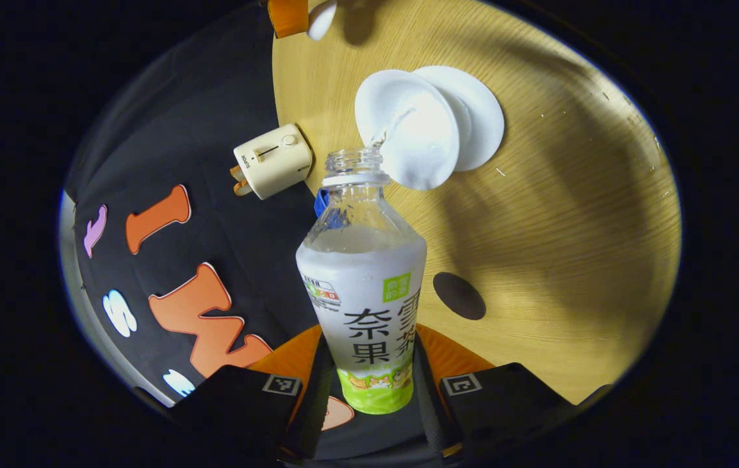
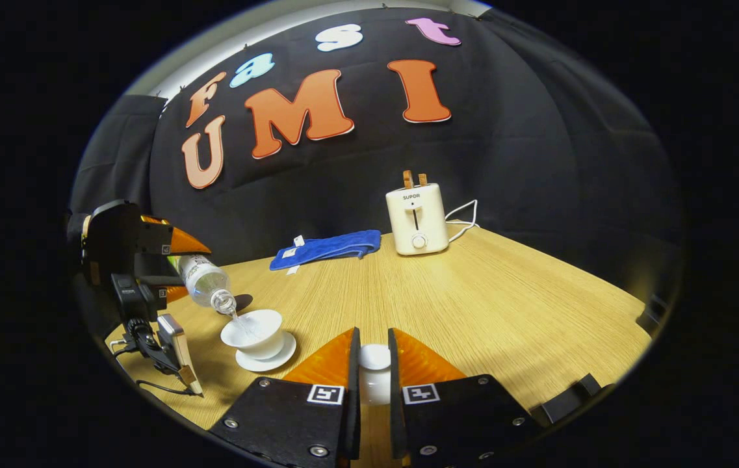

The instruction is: Open the teacup lid with one hand, grasp the water bottle and pour water into the teacup with the other hand; after pouring, place the water bottle on the coaster and then close the teacup lid.

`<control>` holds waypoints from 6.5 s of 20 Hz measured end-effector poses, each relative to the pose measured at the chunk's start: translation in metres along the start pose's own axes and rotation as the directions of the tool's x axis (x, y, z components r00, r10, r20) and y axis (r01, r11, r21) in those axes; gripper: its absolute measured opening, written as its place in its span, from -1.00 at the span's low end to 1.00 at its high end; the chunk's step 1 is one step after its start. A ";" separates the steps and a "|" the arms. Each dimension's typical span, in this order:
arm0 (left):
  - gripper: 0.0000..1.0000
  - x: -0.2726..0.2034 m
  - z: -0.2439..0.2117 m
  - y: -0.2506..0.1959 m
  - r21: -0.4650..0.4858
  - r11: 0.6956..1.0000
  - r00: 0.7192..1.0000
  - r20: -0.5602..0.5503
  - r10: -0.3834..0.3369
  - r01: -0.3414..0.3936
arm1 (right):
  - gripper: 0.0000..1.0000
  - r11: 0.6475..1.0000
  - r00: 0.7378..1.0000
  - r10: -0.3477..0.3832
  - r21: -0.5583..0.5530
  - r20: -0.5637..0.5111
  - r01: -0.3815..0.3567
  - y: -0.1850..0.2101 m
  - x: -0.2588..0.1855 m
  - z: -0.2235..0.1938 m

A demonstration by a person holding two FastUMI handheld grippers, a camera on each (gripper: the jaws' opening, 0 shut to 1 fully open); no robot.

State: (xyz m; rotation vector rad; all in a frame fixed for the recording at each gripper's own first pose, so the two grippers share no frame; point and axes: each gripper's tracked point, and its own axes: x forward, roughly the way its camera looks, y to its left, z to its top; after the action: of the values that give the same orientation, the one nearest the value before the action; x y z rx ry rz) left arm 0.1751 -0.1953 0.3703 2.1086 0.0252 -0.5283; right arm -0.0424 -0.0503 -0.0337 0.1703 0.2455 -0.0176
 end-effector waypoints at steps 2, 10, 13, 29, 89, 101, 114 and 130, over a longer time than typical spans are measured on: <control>0.28 -0.001 0.001 0.003 0.008 1.000 1.000 0.002 0.001 -0.001 | -0.63 1.000 1.000 0.000 -0.002 0.000 0.000 0.001 0.000 0.000; 0.24 -0.006 0.002 0.012 0.055 0.998 1.000 0.001 0.005 -0.005 | -0.63 1.000 1.000 0.008 -0.003 0.001 -0.008 0.003 0.000 0.000; 0.27 -0.006 0.005 0.014 0.073 0.997 1.000 0.003 0.008 -0.008 | -0.63 1.000 1.000 0.011 -0.003 0.001 -0.011 0.003 0.000 -0.001; 0.25 -0.006 0.024 -0.019 -0.250 0.966 0.996 0.076 -0.053 0.070 | -0.63 1.000 1.000 0.005 -0.013 0.001 -0.005 0.003 0.001 -0.002; 0.90 -0.023 -0.113 -0.123 -0.917 -0.400 0.988 -0.069 0.140 -0.008 | -0.63 0.995 0.997 0.006 -0.099 0.073 0.001 0.057 -0.003 0.028; 0.96 -0.073 -0.179 -0.184 -0.788 -0.591 0.952 -0.288 0.104 -0.174 | -0.63 0.958 0.987 0.158 -0.243 0.013 -0.150 0.158 0.046 0.017; 0.97 -0.074 -0.184 -0.187 -0.780 -0.587 0.938 -0.332 0.098 -0.215 | -0.55 0.956 0.991 0.127 -0.262 -0.032 -0.130 0.154 0.064 -0.006; 0.97 -0.073 -0.182 -0.188 -0.795 -0.562 0.938 -0.335 0.090 -0.230 | 0.95 0.972 0.979 -0.054 -0.214 0.197 0.097 0.026 0.001 0.039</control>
State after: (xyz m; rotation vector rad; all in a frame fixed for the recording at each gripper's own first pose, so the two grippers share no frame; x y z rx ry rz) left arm 0.1334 0.0709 0.3355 0.0150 0.1252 0.0463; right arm -0.0313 -0.0317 0.0076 -0.0649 0.0623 -0.0819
